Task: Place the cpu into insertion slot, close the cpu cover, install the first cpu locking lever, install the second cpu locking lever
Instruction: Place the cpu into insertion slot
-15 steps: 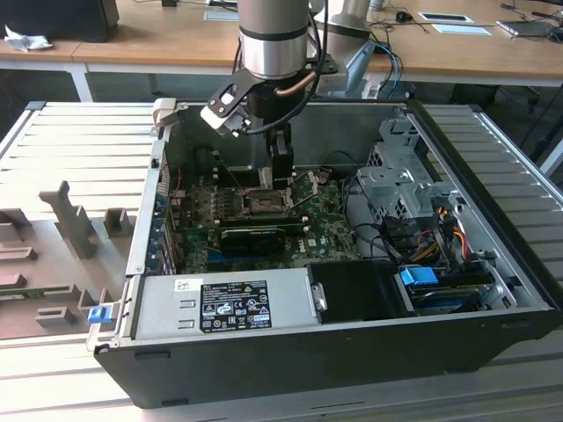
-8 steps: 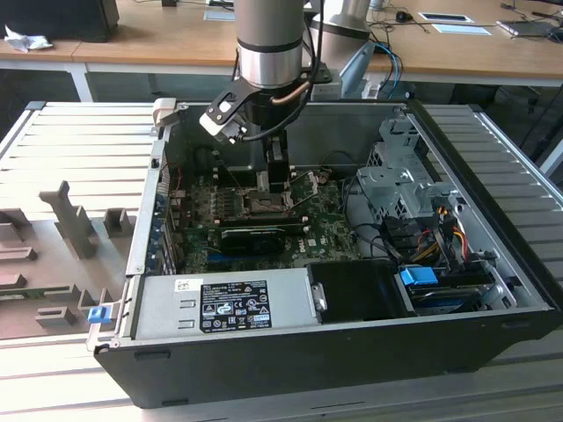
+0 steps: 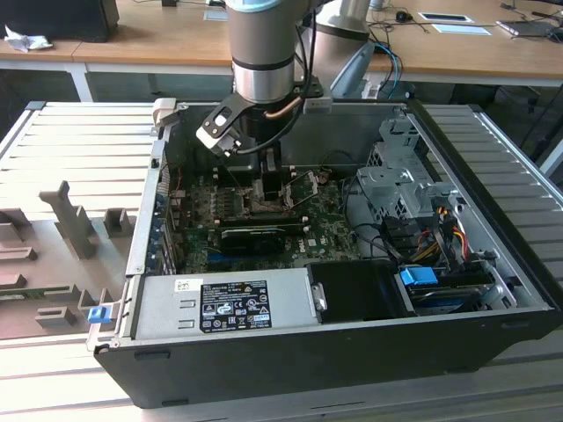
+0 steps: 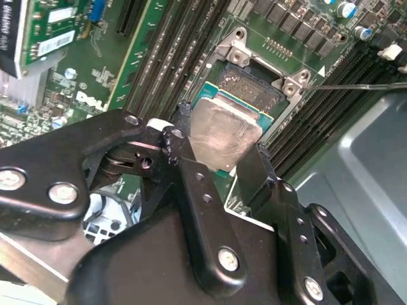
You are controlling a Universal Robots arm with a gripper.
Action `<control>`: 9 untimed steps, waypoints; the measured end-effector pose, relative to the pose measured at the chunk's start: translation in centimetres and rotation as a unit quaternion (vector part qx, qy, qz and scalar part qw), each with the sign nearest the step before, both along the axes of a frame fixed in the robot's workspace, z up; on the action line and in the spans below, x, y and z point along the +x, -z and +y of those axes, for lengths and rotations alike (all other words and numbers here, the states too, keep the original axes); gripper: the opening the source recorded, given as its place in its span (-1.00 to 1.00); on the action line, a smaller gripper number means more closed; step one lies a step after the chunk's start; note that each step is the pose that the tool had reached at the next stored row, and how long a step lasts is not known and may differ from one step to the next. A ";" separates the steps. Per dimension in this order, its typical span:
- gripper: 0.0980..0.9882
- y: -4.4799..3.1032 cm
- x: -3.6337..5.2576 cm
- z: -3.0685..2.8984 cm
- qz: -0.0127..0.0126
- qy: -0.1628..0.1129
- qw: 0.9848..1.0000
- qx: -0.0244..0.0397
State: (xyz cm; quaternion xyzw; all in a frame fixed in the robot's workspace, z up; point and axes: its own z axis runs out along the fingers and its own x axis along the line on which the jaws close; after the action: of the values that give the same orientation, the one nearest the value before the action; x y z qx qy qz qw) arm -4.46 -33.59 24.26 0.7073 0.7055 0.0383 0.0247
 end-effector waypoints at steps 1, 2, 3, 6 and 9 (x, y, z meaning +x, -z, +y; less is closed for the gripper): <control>-0.03 0.20 -0.02 0.09 0.000 -0.001 1.000 0.001; -0.03 0.50 -0.04 0.21 0.000 -0.002 1.000 0.001; -0.03 0.76 -0.08 0.29 0.000 -0.002 1.000 0.001; -0.03 1.24 -0.15 0.49 0.000 -0.003 1.000 0.002; -0.03 1.68 -0.18 0.86 0.000 -0.003 1.000 0.002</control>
State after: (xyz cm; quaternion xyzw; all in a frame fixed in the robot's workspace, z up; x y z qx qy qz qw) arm -4.63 -32.73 22.58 0.7052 0.7075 0.0400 0.0229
